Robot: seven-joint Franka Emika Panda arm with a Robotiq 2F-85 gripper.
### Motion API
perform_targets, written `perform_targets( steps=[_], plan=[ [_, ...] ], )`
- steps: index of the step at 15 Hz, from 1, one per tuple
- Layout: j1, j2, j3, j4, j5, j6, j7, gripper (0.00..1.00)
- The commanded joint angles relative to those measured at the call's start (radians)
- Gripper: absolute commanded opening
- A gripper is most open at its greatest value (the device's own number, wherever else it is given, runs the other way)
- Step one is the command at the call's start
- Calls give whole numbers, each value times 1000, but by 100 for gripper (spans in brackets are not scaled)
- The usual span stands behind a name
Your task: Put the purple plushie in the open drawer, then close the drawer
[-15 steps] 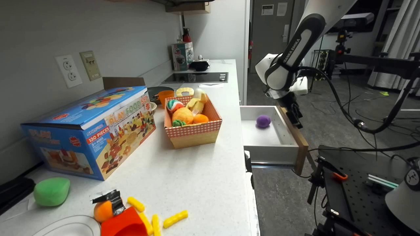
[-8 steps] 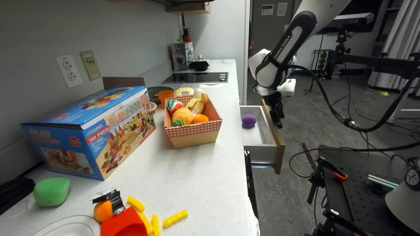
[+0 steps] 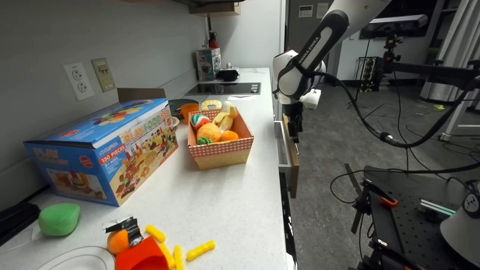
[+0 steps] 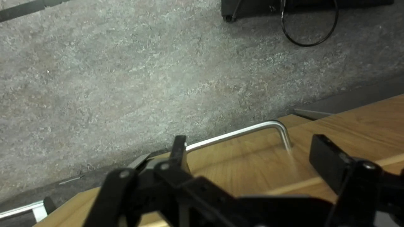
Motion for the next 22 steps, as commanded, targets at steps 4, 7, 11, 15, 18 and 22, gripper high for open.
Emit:
perform_targets(
  steps=[4, 7, 11, 15, 18, 22],
  plan=[
    [8, 10, 3, 17, 12, -2, -8, 100],
    [7, 10, 1, 15, 11, -2, -8, 100],
    [7, 10, 1, 15, 11, -2, -8, 100],
    [-11, 16, 4, 9, 7, 36, -56, 100],
    [-36, 35, 25, 28, 25, 59, -144, 100],
    [-64, 71, 57, 78, 53, 58, -252, 100]
  ],
)
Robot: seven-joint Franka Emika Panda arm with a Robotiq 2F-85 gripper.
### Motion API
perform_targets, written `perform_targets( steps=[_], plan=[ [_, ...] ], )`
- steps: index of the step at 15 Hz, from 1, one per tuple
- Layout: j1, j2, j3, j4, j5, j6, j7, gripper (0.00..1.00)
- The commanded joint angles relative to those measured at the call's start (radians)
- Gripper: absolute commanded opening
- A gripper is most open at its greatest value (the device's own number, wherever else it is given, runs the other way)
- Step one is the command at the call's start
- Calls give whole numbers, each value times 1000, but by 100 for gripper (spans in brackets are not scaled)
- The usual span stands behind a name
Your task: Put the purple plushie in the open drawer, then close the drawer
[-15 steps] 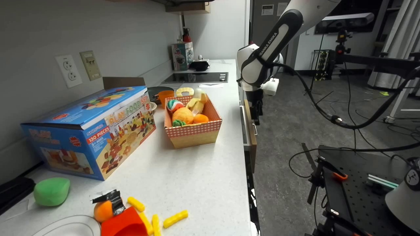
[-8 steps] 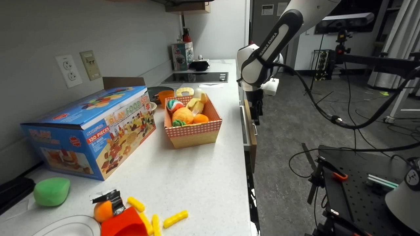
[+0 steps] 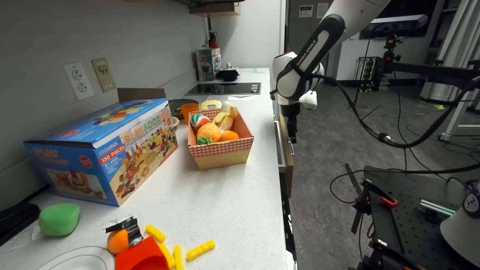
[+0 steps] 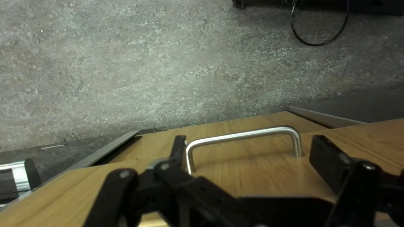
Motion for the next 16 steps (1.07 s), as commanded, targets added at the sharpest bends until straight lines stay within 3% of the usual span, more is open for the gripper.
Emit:
perform_targets(
  steps=[1, 12, 16],
  plan=[
    [-39, 51, 41, 72, 46, -6, -102, 100],
    [-40, 140, 96, 219, 167, -15, -129, 100],
    [-35, 124, 85, 193, 152, 2, -122, 100]
  ],
)
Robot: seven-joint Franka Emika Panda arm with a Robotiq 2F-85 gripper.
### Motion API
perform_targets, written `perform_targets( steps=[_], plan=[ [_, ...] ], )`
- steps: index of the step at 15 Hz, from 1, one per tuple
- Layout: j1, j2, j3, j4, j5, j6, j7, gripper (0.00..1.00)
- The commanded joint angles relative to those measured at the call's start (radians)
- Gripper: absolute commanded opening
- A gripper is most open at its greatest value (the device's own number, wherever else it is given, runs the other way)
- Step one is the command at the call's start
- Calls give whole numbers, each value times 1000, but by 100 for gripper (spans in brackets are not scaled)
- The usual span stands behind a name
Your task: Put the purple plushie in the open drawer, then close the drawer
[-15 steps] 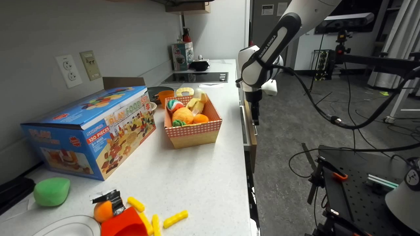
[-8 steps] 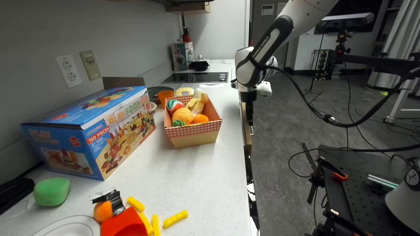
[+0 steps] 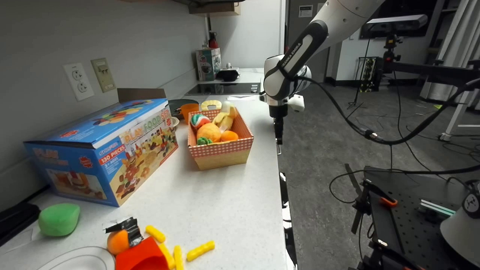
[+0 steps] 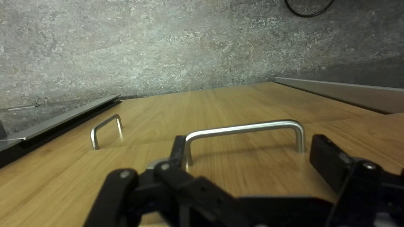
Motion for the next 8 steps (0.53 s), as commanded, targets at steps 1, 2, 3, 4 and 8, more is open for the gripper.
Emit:
perform_targets(
  steps=[1, 2, 3, 4, 8],
  plan=[
    [7, 3, 5, 21, 13, 22, 13, 100],
    [13, -9, -6, 3, -2, 26, 22, 100],
    [23, -32, -20, -22, -21, 22, 37, 100],
    [29, -56, -28, -47, -32, 24, 49, 100],
    [38, -179, -37, -152, -55, 19, 61, 100]
  ],
)
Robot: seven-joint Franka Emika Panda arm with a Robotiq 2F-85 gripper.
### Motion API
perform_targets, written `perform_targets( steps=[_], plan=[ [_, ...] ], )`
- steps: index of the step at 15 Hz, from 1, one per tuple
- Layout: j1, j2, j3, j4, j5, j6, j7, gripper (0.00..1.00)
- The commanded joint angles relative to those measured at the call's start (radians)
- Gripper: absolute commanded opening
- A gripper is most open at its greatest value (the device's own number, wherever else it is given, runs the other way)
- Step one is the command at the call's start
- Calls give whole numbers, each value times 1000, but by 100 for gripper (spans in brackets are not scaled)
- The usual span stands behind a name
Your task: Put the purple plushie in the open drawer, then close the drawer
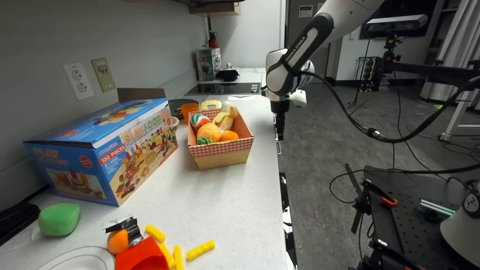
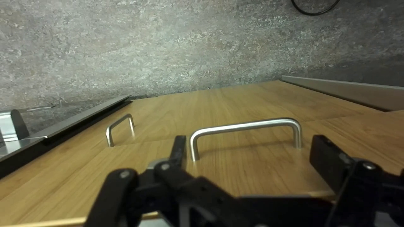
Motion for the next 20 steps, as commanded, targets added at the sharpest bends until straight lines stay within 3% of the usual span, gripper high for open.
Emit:
perform_targets(
  steps=[1, 13, 18, 19, 20],
  plan=[
    [30, -155, -24, -137, -33, 11, 28, 100],
    [155, -549, -24, -390, -78, 64, 34, 100],
    [181, -640, -41, -464, -58, 64, 28, 100],
    [185, -582, -43, -405, -68, 36, 24, 100],
    [187, -597, -46, -419, -69, 36, 25, 100]
  ],
)
